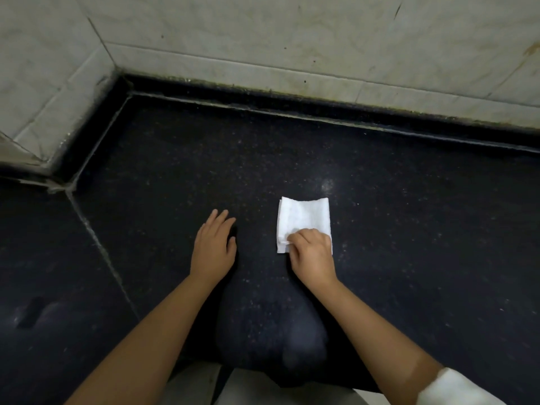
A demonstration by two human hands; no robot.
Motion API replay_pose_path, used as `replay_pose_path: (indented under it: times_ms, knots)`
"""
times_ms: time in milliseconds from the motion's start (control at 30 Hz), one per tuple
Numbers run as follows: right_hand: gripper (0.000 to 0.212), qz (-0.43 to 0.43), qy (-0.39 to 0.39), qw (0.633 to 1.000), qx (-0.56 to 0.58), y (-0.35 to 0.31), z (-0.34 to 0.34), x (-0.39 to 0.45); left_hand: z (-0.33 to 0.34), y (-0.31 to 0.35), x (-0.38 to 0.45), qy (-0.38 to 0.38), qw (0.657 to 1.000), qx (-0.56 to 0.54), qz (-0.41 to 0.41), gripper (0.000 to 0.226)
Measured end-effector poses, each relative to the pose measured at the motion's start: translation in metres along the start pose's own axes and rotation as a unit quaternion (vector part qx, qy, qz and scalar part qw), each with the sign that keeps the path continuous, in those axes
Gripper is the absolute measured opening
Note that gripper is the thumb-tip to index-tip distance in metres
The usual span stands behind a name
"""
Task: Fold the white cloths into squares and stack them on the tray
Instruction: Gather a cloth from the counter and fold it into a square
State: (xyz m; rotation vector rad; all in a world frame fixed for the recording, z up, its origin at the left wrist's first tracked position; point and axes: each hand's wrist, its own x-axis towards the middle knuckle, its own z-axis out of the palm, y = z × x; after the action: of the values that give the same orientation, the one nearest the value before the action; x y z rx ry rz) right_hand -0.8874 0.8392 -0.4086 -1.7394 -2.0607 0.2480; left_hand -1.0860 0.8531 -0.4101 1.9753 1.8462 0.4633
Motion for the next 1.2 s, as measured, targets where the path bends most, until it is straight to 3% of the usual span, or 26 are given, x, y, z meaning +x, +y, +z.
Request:
replay_pose_path:
  times_ms: [133, 233, 367, 433, 533, 633, 800, 900, 1033, 1200]
  knots:
    - [0.013, -0.068, -0.006, 0.998, 0.010, 0.009, 0.001, -0.009, 0.007, 0.012, -0.001, 0.002, 0.999, -0.006, 0.040, 0.038]
    - [0.021, -0.111, -0.025, 0.994, 0.004, 0.019, -0.003, -0.016, 0.010, 0.024, -0.002, -0.012, 0.997, 0.005, 0.080, 0.042]
    - [0.030, -0.093, 0.002, 0.995, -0.019, 0.043, -0.020, -0.024, 0.019, 0.047, -0.003, -0.046, 0.979, 0.027, 0.195, 0.038]
    - [0.031, -0.086, -0.023, 0.995, -0.046, 0.052, -0.028, -0.025, 0.023, 0.062, -0.001, -0.080, 0.969, 0.063, 0.226, 0.037]
    - [0.036, -0.049, -0.054, 0.997, -0.012, 0.057, -0.033, -0.022, 0.029, 0.078, 0.002, -0.146, 0.970, 0.094, 0.171, 0.039]
    - [0.041, 0.066, -0.033, 0.993, 0.088, 0.056, -0.042, 0.006, 0.032, 0.084, 0.004, -0.147, 0.972, 0.120, 0.140, 0.049]
    - [0.043, 0.142, -0.180, 0.959, 0.169, 0.069, -0.054, 0.073, 0.023, 0.096, 0.020, -0.131, 0.968, 0.173, 0.123, 0.043]
    - [0.040, 0.113, -0.275, 0.949, 0.104, 0.076, -0.059, 0.091, 0.022, 0.103, 0.037, -0.157, 0.959, 0.209, 0.106, 0.046]
    - [0.038, 0.071, -0.334, 0.940, -0.010, 0.080, -0.064, 0.105, 0.031, 0.100, 0.043, -0.190, 0.944, 0.258, 0.078, 0.051]
    - [0.040, 0.032, -0.220, 0.965, -0.142, 0.080, -0.048, 0.084, 0.038, 0.094, 0.041, -0.172, 0.955, 0.232, 0.071, 0.053]
